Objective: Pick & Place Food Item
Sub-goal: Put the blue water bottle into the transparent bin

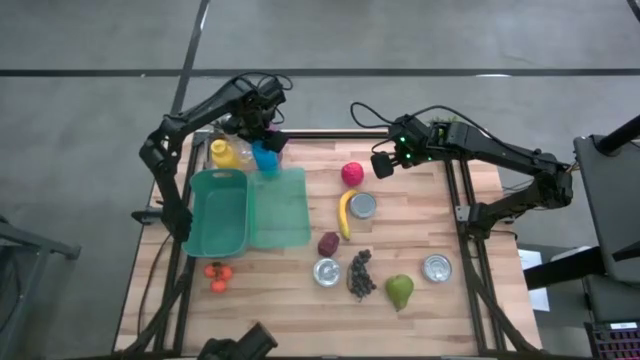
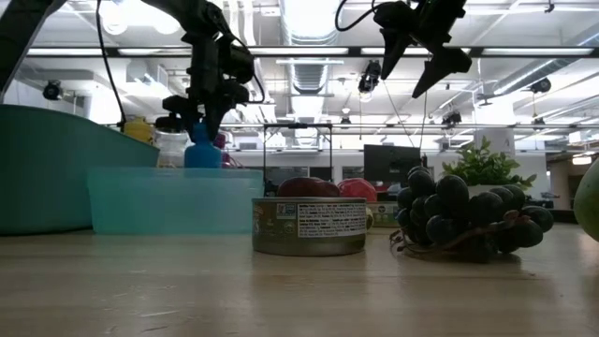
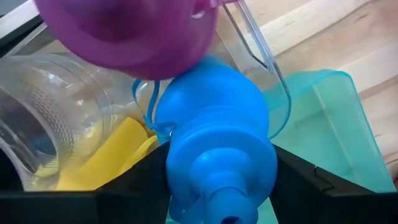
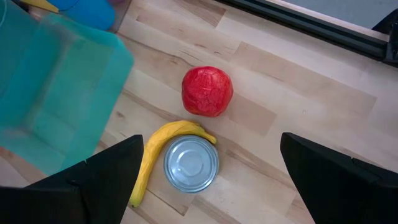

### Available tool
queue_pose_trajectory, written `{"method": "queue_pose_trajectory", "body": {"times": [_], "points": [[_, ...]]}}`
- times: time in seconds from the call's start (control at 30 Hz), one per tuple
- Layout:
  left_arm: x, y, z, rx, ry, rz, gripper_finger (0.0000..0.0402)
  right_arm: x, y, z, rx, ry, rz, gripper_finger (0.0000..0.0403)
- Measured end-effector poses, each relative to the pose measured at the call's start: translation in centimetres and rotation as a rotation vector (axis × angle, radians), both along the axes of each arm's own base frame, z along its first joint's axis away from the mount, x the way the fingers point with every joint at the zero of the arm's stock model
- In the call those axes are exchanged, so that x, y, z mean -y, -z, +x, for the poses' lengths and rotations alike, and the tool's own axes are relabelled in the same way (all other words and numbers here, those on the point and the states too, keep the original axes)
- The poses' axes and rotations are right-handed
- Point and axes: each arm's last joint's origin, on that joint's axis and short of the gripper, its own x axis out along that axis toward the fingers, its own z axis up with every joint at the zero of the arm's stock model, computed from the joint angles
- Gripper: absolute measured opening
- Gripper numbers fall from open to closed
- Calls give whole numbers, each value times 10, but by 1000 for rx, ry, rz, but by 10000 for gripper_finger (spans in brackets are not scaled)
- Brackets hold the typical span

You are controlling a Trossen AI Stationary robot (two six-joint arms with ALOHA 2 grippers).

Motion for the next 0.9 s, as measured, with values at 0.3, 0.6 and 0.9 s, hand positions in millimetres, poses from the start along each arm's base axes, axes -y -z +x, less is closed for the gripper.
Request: {"method": "queue_pose_trajectory", "body": {"times": [0.3,0.6,0.9], "points": [[2,-1,0,30,2,-20,259,0,0,0,0,1,0,378],[2,-2,0,34,4,-19,337,0,0,0,0,0,0,378],[5,-10,-3,57,5,-8,354,0,0,0,0,1,0,378]]}}
